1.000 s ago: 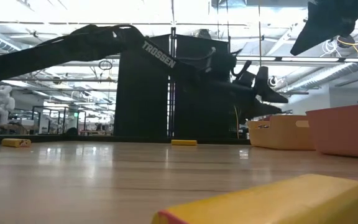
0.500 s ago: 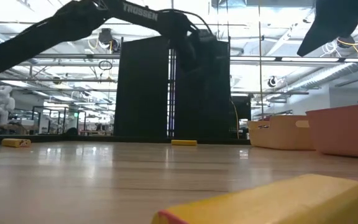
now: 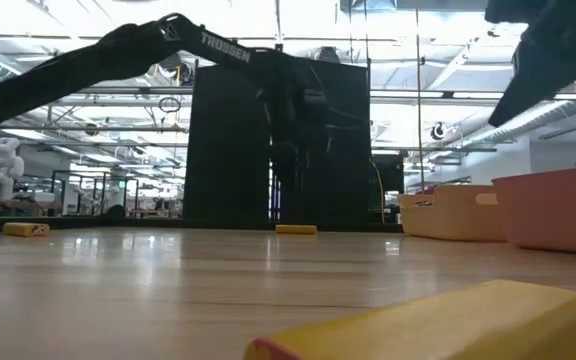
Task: Sort blocks
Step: Put the yellow block into the yellow bin
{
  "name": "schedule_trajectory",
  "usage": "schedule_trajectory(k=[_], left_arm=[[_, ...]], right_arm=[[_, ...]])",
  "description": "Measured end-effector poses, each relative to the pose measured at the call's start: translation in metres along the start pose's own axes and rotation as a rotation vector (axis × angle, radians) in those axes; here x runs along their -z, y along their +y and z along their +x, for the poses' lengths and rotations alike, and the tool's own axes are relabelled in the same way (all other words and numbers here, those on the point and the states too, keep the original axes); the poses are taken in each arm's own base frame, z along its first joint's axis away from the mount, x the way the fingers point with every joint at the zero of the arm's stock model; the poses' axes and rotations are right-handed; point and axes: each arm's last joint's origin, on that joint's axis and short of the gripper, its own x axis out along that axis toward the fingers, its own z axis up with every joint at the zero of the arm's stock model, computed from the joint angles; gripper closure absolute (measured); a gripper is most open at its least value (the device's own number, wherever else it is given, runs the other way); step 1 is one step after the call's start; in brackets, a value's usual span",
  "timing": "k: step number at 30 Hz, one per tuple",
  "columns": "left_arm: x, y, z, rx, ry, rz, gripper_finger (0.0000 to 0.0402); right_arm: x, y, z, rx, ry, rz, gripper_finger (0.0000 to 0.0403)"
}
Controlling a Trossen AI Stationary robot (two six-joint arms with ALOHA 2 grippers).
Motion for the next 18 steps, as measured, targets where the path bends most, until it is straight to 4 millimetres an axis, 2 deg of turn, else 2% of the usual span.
schedule_trajectory(k=[9, 18], left_arm=[[0.002, 0.001, 0.038, 0.056, 0.039, -0.004, 0.0217], [0.003, 0.009, 0.046, 0.028, 0.021, -0.043, 0.0217]], right_arm=[[0.000, -0.002, 0.005, 0.007, 0.000, -0.045, 0.0403], [-0.001, -0.003, 0.007, 0.000, 0.030, -0.092, 0.0403]])
